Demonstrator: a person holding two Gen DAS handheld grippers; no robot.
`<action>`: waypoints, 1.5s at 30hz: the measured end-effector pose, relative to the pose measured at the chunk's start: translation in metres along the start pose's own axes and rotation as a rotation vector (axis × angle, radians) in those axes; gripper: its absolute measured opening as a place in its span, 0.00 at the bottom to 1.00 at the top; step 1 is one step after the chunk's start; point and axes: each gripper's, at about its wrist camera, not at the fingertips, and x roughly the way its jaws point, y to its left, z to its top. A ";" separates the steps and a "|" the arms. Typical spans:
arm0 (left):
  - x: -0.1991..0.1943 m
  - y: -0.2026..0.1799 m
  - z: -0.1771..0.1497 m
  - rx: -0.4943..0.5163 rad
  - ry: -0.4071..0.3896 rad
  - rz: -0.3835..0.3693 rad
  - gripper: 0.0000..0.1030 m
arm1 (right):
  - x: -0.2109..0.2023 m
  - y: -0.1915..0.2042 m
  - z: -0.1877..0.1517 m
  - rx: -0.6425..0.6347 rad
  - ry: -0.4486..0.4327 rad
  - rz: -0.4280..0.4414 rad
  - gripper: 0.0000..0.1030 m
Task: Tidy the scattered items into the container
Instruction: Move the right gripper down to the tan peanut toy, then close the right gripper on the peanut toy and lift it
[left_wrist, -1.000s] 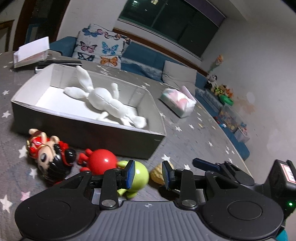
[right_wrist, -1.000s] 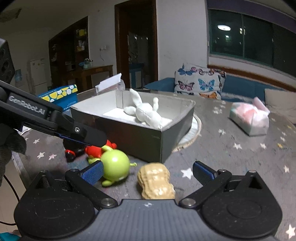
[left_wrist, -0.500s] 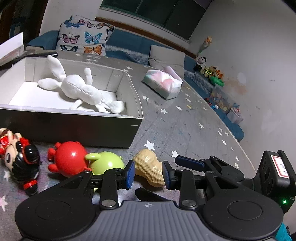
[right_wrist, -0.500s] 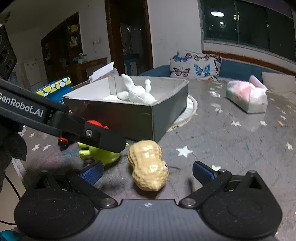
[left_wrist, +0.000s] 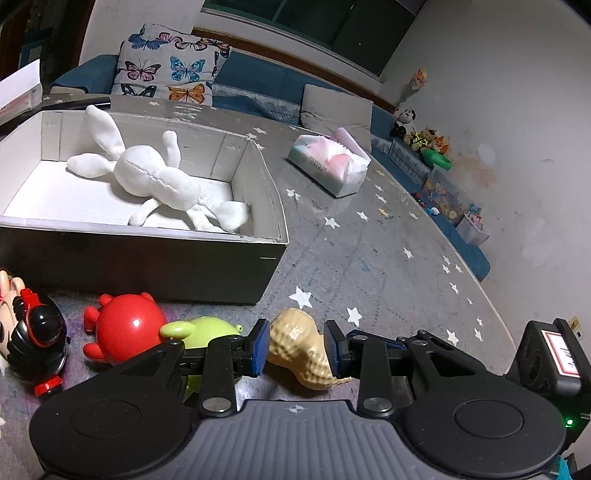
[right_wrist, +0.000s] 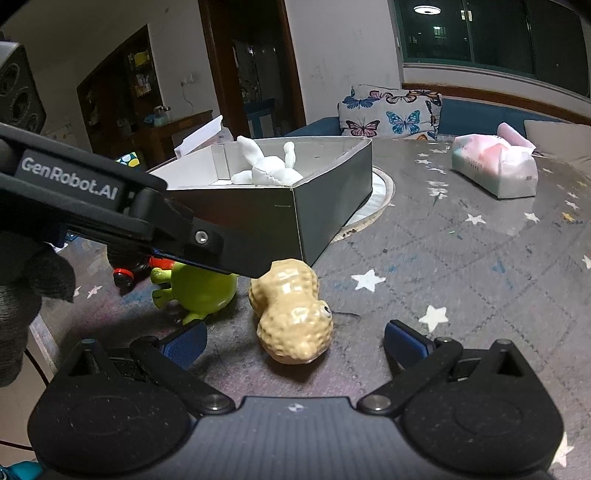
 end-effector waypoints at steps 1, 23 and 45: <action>0.001 0.000 0.001 -0.001 0.004 -0.003 0.33 | 0.000 0.000 0.000 0.002 -0.001 0.002 1.00; 0.027 0.000 0.007 -0.033 0.077 -0.038 0.34 | 0.005 0.002 -0.003 -0.054 -0.011 0.004 1.00; 0.026 0.009 0.011 -0.081 0.084 -0.063 0.35 | 0.000 0.007 -0.001 -0.079 0.024 0.017 0.91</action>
